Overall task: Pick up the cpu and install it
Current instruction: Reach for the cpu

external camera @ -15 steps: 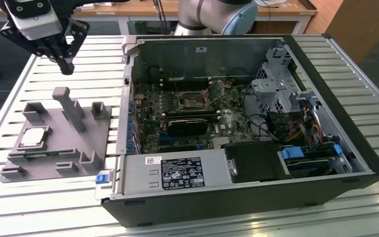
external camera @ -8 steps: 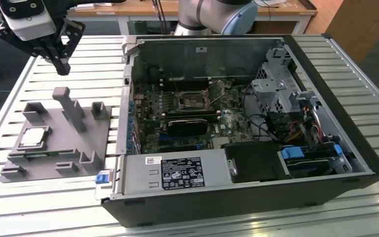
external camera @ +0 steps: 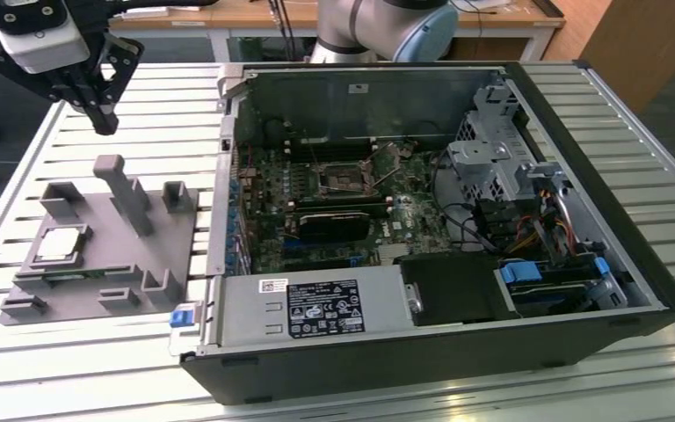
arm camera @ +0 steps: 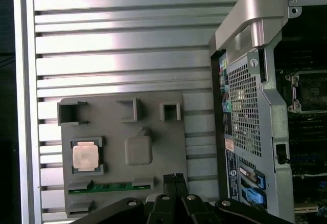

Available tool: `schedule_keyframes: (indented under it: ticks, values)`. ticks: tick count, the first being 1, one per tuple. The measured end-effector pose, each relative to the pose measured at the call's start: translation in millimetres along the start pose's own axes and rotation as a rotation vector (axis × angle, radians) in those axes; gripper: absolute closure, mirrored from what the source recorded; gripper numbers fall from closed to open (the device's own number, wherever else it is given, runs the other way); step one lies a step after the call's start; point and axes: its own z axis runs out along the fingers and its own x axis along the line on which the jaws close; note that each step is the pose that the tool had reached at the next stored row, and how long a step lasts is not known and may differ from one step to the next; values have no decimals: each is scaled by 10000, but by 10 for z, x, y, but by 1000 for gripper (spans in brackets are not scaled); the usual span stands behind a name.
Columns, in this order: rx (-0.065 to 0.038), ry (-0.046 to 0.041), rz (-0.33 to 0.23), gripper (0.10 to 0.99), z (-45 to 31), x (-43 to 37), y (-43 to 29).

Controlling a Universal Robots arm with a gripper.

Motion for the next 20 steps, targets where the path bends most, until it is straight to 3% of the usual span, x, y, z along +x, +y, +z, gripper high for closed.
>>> schedule_keyframes:
  ticks: [20]
  values:
    - [0, 0, -1, 980, 8, 216, -17]
